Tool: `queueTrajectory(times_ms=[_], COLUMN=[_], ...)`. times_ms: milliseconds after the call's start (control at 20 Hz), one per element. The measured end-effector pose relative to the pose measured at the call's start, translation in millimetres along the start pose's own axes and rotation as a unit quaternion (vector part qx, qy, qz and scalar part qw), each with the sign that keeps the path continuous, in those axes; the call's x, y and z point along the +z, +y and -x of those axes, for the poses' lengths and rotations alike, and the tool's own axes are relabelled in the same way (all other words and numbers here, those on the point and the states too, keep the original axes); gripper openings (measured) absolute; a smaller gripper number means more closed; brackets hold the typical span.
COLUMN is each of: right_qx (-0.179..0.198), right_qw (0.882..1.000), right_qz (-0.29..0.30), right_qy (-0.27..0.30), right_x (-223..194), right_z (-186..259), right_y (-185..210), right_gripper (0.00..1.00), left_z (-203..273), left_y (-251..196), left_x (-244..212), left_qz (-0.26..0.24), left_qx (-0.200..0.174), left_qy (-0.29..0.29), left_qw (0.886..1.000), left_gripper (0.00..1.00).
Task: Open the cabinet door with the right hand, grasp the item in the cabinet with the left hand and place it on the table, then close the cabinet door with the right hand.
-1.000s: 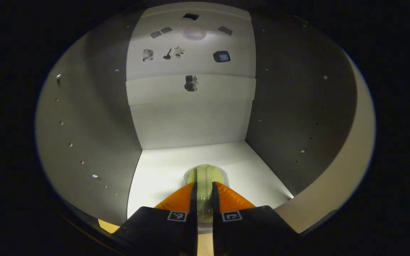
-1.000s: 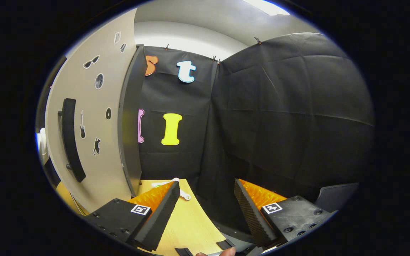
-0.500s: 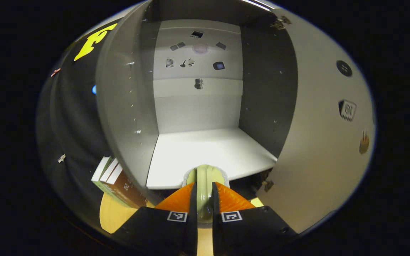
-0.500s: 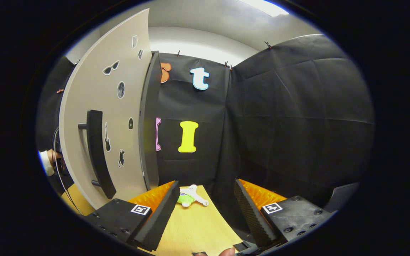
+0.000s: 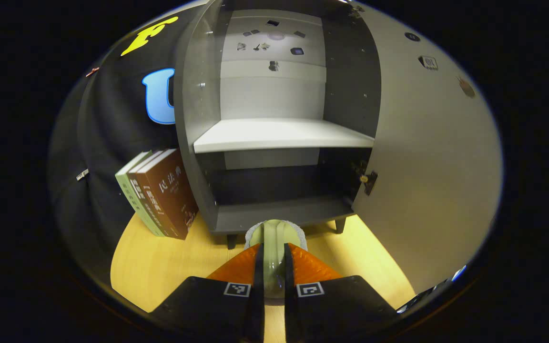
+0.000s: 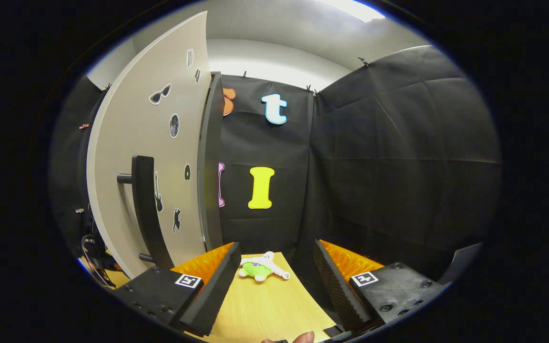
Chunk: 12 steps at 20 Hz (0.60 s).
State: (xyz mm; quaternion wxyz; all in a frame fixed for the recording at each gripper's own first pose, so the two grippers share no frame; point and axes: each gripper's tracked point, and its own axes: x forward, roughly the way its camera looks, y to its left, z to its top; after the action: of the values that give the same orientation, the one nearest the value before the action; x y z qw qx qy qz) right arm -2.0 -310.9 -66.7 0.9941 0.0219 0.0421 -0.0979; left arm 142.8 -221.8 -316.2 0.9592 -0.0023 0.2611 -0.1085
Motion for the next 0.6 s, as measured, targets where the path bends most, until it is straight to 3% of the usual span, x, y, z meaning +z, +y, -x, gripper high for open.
queueTrajectory(times_ms=[200,600], right_qx=[0.001,-0.004], right_qw=[1.0,1.0], right_qz=[0.001,-0.019], right_qy=[-0.007,-0.021], right_x=[3.6,11.6], right_z=[-3.6,-9.2], right_y=[3.0,-4.2], right_gripper=[0.98,0.98], left_z=[-15.1,-27.0], left_y=[-0.8,-24.1], left_x=[-54.1,-136.3], left_qz=[-0.01,-0.039], left_qx=[0.014,0.002], left_qy=[0.001,0.025], left_qw=[1.0,0.999], left_gripper=[0.2,0.2])
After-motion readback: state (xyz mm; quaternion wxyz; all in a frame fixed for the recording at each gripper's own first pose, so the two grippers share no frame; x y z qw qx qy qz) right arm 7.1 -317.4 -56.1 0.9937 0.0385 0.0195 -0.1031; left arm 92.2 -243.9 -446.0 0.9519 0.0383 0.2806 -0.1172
